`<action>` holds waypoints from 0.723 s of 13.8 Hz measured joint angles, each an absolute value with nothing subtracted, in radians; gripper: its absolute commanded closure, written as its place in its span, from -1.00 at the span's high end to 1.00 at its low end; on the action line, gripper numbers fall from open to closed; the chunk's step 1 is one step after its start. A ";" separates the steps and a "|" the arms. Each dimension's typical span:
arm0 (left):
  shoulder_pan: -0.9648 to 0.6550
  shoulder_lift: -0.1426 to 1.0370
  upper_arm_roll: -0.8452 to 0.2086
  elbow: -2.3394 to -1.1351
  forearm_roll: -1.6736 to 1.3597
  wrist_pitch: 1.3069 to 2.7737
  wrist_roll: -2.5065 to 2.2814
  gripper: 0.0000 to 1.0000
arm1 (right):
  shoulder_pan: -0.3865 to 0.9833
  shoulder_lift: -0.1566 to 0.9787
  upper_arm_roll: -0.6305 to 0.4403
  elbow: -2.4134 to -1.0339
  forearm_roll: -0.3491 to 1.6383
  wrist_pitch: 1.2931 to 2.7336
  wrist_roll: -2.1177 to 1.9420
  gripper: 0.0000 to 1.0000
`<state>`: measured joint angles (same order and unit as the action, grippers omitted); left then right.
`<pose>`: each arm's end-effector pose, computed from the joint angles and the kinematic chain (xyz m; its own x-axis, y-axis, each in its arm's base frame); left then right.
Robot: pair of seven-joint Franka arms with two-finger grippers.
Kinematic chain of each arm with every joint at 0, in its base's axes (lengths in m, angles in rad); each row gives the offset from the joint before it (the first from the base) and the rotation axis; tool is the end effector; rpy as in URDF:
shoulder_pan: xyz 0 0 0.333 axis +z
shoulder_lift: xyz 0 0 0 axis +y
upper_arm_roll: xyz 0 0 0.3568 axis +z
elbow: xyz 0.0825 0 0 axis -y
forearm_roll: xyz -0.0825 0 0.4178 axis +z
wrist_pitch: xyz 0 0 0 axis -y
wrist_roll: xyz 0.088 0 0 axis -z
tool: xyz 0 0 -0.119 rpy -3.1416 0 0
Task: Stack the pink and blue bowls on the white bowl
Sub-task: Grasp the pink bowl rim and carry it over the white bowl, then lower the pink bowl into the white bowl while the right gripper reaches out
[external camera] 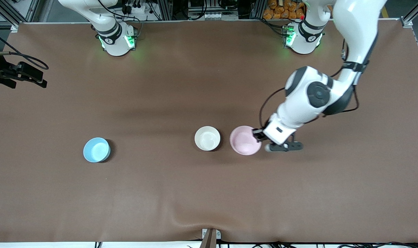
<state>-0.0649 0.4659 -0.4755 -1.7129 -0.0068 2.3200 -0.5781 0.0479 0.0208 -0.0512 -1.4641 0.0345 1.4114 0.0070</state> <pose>0.6430 -0.3392 0.3707 0.9932 0.1104 0.0359 0.0964 -0.9564 0.2757 0.5781 0.0030 0.6810 0.9973 -0.0049 -0.0735 -0.0073 -0.9994 -0.0328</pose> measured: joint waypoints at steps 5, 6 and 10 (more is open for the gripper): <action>-0.132 0.540 -0.475 -1.671 -0.007 2.320 -0.655 -1.00 | 0.048 0.021 -0.051 -1.464 0.032 1.412 0.007 1.00; -0.151 0.558 -0.475 -1.665 -0.007 2.320 -0.677 -1.00 | 0.048 0.021 -0.051 -1.462 0.030 1.412 0.007 1.00; -0.212 0.630 -0.473 -1.645 -0.007 2.369 -0.743 -1.00 | 0.047 0.022 -0.056 -1.460 0.022 1.412 0.007 1.00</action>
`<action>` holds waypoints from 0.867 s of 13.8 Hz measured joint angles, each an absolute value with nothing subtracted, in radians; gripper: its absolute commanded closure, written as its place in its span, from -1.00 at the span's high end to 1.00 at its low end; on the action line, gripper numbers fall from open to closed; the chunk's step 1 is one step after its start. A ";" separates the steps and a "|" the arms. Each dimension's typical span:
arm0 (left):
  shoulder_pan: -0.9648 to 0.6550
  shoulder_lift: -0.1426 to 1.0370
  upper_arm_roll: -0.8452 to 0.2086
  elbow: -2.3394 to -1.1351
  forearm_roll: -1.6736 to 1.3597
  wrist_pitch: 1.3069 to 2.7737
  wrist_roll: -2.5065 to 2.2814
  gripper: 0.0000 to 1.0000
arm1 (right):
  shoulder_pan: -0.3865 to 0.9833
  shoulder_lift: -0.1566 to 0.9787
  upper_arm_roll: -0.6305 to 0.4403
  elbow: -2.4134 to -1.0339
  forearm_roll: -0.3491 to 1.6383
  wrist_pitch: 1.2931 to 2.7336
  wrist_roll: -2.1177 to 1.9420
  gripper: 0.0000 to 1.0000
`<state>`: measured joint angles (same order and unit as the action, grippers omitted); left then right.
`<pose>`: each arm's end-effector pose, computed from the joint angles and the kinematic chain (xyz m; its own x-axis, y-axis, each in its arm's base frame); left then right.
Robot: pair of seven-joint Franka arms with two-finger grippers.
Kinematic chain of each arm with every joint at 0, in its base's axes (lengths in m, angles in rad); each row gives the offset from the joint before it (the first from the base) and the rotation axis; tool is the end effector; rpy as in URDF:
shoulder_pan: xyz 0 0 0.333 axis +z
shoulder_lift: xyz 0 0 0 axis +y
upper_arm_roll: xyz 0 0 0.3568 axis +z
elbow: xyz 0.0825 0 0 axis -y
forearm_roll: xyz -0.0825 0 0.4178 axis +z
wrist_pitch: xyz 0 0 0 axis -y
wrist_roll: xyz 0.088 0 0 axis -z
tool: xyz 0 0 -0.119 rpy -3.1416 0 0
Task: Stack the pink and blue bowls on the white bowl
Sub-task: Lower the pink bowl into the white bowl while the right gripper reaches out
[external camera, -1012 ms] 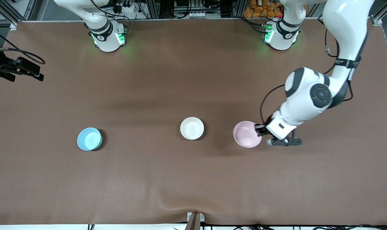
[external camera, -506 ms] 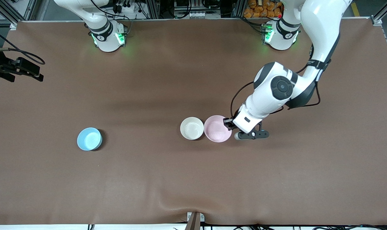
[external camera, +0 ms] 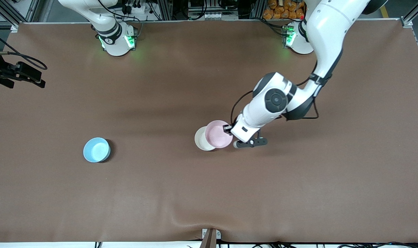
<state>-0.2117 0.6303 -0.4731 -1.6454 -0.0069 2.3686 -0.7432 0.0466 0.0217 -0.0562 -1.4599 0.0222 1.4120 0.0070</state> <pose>0.6119 -0.4346 0.2965 0.9852 0.1505 -0.0822 0.1684 -0.9401 0.2963 0.5785 -0.0022 0.6825 0.9975 -0.0131 -0.0696 -0.0146 -0.9997 -0.0204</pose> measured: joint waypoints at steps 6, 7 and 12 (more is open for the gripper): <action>-0.249 0.683 -0.472 -1.636 -0.007 2.440 -0.746 -1.00 | 0.084 0.150 -0.051 -1.465 -0.071 1.427 0.012 1.00; -0.252 0.691 -0.472 -1.635 -0.007 2.452 -0.746 -1.00 | 0.081 0.176 -0.054 -1.465 -0.078 1.429 0.015 1.00; -0.321 0.723 -0.412 -1.625 -0.007 2.500 -0.746 -1.00 | -0.013 0.276 -0.067 -1.468 -0.081 1.473 0.008 1.00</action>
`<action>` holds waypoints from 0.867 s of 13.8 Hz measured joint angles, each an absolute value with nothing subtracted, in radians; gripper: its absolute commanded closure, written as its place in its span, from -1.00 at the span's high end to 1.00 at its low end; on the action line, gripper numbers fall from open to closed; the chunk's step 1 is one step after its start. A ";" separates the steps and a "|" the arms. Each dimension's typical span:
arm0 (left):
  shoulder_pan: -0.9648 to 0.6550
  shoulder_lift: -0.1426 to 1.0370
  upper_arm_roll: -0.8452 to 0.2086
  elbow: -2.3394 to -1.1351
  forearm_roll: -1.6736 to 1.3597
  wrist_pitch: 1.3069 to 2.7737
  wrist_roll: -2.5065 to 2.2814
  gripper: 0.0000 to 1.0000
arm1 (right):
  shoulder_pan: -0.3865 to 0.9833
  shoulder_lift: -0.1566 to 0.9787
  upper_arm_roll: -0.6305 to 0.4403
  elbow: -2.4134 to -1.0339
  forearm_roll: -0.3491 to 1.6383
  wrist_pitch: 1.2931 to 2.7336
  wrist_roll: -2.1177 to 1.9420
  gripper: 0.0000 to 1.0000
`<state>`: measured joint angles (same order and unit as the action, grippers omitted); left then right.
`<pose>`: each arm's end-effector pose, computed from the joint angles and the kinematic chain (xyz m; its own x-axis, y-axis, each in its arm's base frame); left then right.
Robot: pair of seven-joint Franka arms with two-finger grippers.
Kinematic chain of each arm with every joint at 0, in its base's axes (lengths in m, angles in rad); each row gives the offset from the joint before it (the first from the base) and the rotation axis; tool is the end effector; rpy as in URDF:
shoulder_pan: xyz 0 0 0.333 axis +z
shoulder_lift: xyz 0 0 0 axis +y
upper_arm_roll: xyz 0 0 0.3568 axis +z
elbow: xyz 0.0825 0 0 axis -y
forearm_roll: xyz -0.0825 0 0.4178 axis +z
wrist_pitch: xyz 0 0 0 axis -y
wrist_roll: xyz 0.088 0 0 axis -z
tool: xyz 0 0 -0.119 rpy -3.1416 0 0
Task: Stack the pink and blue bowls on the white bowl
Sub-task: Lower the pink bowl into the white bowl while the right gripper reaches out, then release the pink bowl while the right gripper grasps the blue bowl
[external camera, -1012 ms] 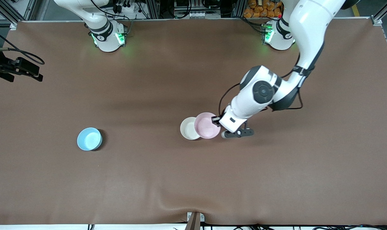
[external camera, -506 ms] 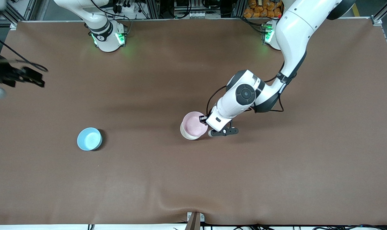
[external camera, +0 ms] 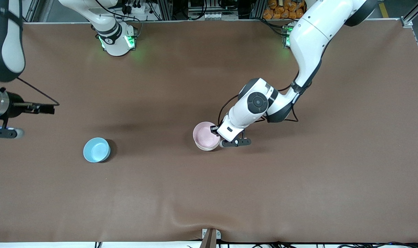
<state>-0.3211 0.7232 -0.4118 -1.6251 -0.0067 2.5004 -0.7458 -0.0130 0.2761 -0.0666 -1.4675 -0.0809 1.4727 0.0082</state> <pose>0.5987 -0.4741 0.2434 0.9902 0.1313 -0.0467 0.1394 -0.9357 0.3240 0.6528 -0.0572 0.5260 0.9593 -0.0951 -0.2657 -0.0707 -0.9925 0.0999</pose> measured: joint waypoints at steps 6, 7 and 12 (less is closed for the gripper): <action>-0.351 0.732 -0.376 -1.623 -0.007 2.511 -0.745 -0.79 | -0.082 0.363 -0.068 -1.610 -0.075 1.759 0.008 1.00; -0.351 0.734 -0.375 -1.623 -0.007 2.511 -0.745 -0.70 | -0.081 0.367 -0.065 -1.641 -0.073 1.806 0.008 1.00; -0.350 0.737 -0.372 -1.619 -0.007 2.511 -0.763 1.00 | -0.067 0.402 -0.051 -1.837 -0.072 2.131 0.009 1.00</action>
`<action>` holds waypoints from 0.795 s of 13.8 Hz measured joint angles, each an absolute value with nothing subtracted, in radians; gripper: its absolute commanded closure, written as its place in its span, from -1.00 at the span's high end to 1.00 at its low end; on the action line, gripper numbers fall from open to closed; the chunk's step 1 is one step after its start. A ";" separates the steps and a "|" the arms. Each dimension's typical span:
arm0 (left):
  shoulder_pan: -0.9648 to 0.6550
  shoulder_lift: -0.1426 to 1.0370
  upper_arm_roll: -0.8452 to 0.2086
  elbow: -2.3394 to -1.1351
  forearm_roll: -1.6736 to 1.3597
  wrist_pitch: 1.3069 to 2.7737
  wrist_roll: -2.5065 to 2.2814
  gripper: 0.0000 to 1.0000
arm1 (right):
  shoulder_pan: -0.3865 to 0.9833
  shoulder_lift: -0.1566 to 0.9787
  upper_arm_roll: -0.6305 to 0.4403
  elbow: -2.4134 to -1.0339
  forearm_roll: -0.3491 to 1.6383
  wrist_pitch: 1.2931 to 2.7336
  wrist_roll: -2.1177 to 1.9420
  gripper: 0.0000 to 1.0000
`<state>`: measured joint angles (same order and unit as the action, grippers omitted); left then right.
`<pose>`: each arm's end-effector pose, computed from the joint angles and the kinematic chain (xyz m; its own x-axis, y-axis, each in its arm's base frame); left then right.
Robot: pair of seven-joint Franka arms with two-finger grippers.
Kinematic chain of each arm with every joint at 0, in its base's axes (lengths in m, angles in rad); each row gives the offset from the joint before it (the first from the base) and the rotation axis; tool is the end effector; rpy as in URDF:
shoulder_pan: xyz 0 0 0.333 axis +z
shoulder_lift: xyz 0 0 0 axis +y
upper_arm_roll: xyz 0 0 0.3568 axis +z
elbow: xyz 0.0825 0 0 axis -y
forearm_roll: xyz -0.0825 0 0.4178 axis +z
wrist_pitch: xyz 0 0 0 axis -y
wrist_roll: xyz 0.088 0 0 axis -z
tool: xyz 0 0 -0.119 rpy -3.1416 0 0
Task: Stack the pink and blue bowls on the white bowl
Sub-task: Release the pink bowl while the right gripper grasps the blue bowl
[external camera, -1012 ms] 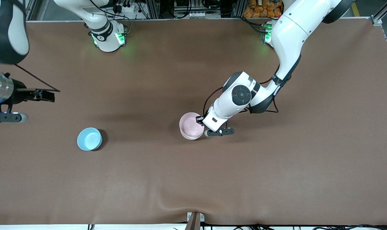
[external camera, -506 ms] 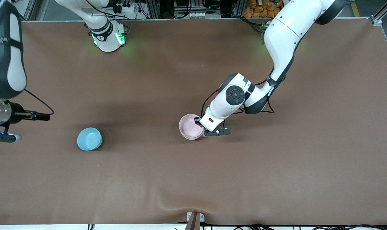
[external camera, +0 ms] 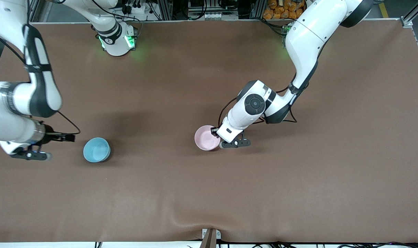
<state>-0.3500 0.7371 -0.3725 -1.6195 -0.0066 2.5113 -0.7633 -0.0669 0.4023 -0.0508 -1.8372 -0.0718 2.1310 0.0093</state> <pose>0.6014 -0.4720 0.2305 0.9874 0.1531 -0.0410 0.1583 -0.9389 0.3058 0.6645 -0.0803 0.3074 0.9903 -0.0862 -0.1089 -0.0780 -0.9940 0.0772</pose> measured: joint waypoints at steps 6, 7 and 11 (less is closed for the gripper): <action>-0.276 0.625 -0.355 -1.568 -0.006 2.401 -0.794 1.00 | -0.056 0.519 -0.051 -1.888 0.140 2.283 -0.002 1.00; -0.239 0.571 -0.352 -1.564 -0.003 2.357 -0.793 1.00 | -0.046 0.529 -0.050 -1.888 0.141 2.308 -0.002 1.00; -0.093 0.370 -0.349 -1.562 0.024 2.119 -0.724 1.00 | -0.018 0.556 -0.052 -1.888 0.140 2.367 -0.011 1.00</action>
<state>-0.0928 0.3703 -0.3486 -1.5619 0.0243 2.1192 -0.7242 -0.0181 0.5558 -0.0518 -1.8882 0.1398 2.3674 -0.0112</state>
